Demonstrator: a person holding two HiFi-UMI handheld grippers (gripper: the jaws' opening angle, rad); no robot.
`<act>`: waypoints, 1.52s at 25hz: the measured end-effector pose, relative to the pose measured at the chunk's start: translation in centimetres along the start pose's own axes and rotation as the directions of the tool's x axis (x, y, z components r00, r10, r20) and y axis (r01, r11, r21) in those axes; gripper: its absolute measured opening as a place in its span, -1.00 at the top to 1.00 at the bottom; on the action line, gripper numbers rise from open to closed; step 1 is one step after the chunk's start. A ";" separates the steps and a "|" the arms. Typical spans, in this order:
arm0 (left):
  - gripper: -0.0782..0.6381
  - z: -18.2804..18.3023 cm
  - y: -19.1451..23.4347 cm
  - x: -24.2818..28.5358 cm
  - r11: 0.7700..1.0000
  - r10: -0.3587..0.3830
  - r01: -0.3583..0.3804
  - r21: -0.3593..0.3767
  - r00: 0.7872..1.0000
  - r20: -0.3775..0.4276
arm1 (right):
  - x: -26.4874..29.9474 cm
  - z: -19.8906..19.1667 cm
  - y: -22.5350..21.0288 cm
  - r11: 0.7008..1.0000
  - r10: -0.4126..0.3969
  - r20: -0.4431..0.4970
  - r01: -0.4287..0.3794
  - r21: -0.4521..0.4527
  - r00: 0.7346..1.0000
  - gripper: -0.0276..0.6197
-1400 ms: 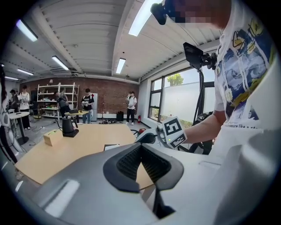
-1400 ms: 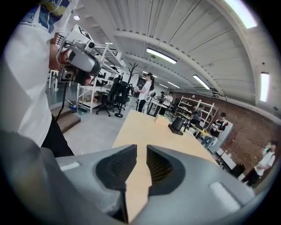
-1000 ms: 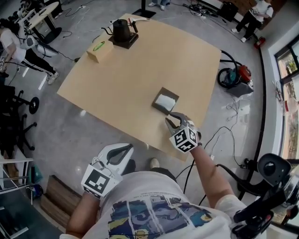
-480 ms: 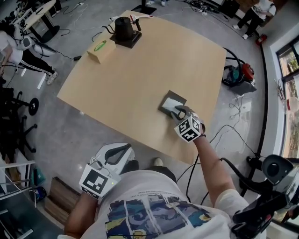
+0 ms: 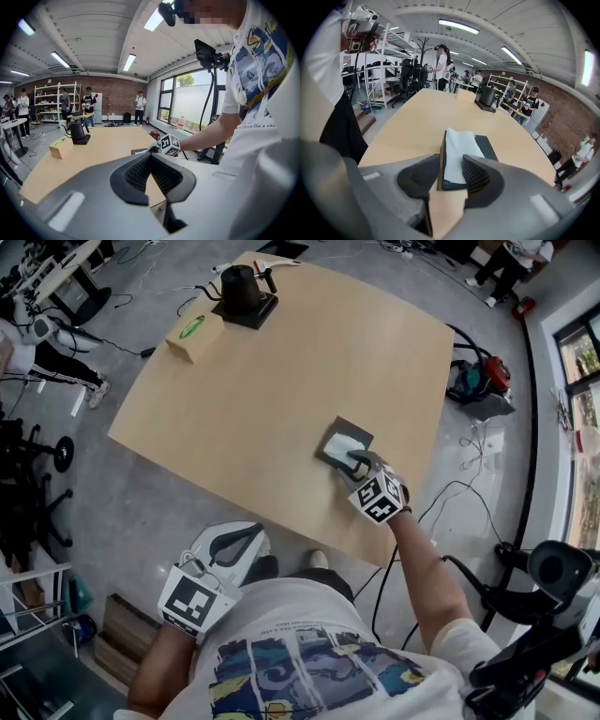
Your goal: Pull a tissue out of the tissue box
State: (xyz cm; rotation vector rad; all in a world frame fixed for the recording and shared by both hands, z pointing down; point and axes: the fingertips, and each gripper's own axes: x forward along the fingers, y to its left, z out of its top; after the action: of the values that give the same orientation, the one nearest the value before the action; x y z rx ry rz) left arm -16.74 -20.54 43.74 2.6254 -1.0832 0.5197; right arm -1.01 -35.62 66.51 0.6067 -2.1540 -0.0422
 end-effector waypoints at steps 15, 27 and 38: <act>0.76 0.3 -0.7 0.9 1.000 -0.010 0.010 -0.013 1.000 0.006 | -0.6 0.1 0.8 1.000 0.005 0.025 -0.004 -0.027 1.000 0.79; 0.76 0.5 -1.2 1.2 1.000 -0.015 0.016 -0.024 1.000 0.023 | -2.2 1.0 0.0 0.999 -0.035 0.047 0.033 0.028 0.998 0.90; 0.76 0.8 -2.3 1.0 0.999 -0.038 0.039 -0.013 0.998 0.044 | -4.9 2.3 -1.4 0.994 -0.081 0.065 0.076 0.076 0.995 0.90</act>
State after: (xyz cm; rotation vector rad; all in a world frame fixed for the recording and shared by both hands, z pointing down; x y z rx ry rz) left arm -14.20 -19.87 43.24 2.6522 -1.0429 0.4470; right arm 0.22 -35.12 61.06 0.7422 -2.2048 -0.0264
